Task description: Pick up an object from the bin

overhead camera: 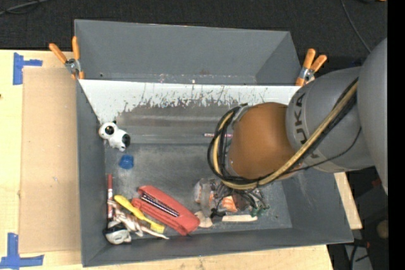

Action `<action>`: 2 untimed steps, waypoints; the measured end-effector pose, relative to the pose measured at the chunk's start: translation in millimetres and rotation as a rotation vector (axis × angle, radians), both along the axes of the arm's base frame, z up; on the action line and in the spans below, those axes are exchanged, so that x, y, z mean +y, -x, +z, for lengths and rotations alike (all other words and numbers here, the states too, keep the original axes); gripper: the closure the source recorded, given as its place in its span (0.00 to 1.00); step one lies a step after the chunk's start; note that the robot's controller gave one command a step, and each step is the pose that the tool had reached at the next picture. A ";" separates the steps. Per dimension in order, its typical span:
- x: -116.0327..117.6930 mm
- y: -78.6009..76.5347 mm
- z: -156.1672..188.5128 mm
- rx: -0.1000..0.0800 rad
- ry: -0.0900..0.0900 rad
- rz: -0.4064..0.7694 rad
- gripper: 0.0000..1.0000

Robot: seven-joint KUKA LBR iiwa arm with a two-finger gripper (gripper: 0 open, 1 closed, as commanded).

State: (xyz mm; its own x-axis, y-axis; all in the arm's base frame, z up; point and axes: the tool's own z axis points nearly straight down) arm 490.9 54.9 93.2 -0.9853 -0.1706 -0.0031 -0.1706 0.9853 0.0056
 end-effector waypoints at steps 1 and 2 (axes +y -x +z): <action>7.3 8.2 12.1 -0.004 0.002 -0.069 0.00; -7.7 10.0 21.1 -0.007 0.004 -0.099 0.00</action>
Offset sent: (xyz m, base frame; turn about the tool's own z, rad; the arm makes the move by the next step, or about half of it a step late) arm 0.0000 0.0000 0.0000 0.0000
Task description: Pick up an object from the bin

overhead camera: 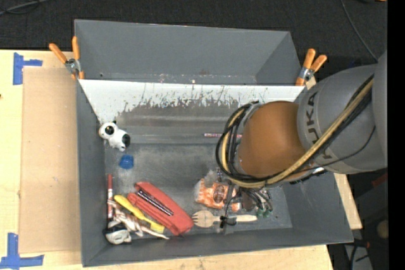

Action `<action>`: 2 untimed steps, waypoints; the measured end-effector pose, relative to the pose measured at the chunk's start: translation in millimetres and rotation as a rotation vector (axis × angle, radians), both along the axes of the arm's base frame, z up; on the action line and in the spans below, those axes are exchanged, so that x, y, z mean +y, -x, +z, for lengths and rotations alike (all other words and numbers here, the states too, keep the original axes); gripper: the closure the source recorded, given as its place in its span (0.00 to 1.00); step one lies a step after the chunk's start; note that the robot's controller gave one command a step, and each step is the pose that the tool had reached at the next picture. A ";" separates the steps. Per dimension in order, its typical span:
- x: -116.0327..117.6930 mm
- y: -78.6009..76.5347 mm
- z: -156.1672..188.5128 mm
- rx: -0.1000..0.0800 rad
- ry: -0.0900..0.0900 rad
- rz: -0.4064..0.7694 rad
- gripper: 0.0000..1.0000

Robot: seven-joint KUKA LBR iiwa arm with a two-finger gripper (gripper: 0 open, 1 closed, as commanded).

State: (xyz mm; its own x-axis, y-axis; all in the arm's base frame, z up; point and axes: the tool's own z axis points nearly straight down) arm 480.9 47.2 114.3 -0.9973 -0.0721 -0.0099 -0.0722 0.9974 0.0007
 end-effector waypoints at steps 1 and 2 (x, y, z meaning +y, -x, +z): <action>-59.9 -26.9 -31.7 0.001 -0.003 -0.111 1.00; -59.9 -26.9 -31.7 0.001 -0.003 -0.111 1.00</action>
Offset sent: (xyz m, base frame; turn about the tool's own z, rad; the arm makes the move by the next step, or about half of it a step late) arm 0.0000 0.0000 0.0000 0.0000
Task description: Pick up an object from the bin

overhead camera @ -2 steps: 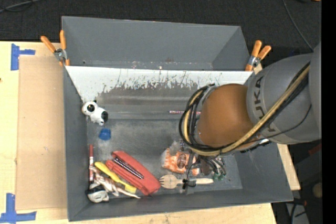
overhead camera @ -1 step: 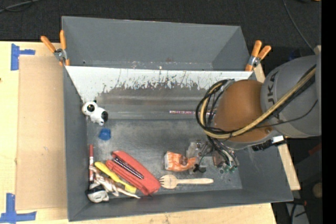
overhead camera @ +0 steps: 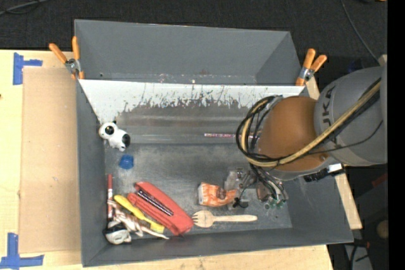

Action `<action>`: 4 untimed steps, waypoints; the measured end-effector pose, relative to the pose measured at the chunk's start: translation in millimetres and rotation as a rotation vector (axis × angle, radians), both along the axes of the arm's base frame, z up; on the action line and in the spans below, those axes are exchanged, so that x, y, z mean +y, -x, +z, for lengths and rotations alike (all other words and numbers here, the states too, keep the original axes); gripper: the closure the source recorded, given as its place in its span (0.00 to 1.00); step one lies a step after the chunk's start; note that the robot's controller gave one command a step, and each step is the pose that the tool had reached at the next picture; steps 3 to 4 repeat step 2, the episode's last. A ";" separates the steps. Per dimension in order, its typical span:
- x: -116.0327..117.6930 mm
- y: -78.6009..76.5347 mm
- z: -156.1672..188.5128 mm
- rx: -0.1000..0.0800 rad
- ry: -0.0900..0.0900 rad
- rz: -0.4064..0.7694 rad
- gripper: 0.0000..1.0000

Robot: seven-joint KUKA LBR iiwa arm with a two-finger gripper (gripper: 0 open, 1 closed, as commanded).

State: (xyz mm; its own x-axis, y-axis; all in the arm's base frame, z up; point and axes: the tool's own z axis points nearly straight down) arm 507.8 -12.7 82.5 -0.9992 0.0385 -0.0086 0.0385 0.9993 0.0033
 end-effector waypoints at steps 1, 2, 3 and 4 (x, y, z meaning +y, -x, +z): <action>3.1 1.9 67.3 0.006 0.000 0.053 1.00; 3.4 7.2 115.1 0.008 0.000 0.289 1.00; 3.4 7.2 115.1 0.008 0.000 0.289 1.00; 3.4 7.2 115.1 0.008 0.000 0.289 1.00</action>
Offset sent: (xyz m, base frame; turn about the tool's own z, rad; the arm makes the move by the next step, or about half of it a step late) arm -0.0103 0.0021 0.1315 -0.3268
